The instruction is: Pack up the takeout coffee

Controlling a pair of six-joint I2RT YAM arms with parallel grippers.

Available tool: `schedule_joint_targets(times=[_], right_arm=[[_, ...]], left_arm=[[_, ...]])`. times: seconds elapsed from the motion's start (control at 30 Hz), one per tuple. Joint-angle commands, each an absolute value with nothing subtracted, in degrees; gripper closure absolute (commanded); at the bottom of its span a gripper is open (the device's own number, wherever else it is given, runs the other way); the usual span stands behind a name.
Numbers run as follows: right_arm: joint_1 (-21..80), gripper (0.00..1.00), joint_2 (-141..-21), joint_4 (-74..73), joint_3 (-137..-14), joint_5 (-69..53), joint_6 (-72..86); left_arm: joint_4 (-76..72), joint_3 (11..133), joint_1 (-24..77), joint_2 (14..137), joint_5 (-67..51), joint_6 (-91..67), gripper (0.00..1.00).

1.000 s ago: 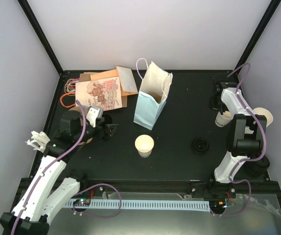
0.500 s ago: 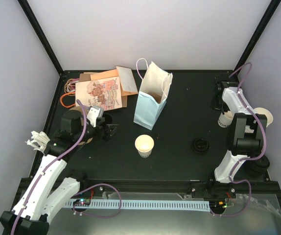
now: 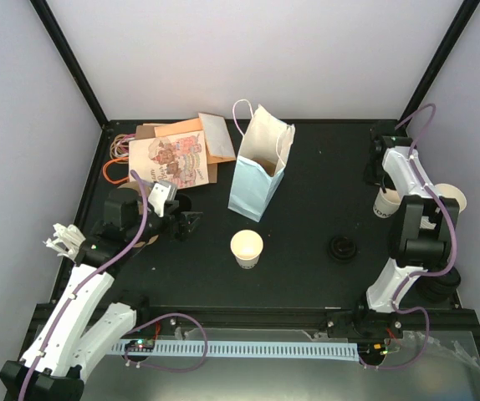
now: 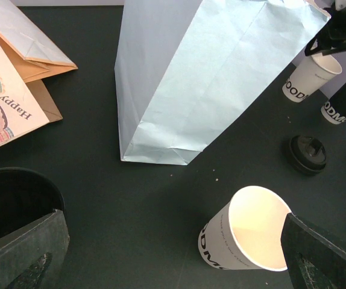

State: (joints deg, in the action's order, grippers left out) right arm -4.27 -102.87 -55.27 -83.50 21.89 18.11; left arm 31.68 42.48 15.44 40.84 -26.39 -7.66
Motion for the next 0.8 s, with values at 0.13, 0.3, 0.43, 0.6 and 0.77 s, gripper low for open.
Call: schedule_joint_targets(times=[0.13, 0.3, 0.43, 0.6, 0.77], right_arm=[[-1.29, 0.38, -95.9, -59.76, -87.56, 22.79, 19.75], [4.84, 0.19, -94.45, -63.82, -91.55, 24.57, 21.55], [10.87, 0.0, -91.6, -65.29, -92.42, 24.57, 22.68], [18.38, 0.0, -84.75, -63.35, -85.51, 21.92, 23.95], [20.52, 0.0, -75.3, -57.47, -69.45, 13.77, 25.91]], left_arm=[[30.93, 42.8, 15.56, 40.14, -27.3, -7.82, 0.01], [30.76, 42.71, 15.56, 39.89, -27.22, -7.82, 0.01], [30.79, 42.8, 15.56, 40.12, -27.1, -7.86, 0.01], [31.26, 42.96, 15.56, 39.21, -25.59, -8.16, 0.01], [31.04, 42.44, 15.56, 37.39, -23.95, -8.87, 0.01]])
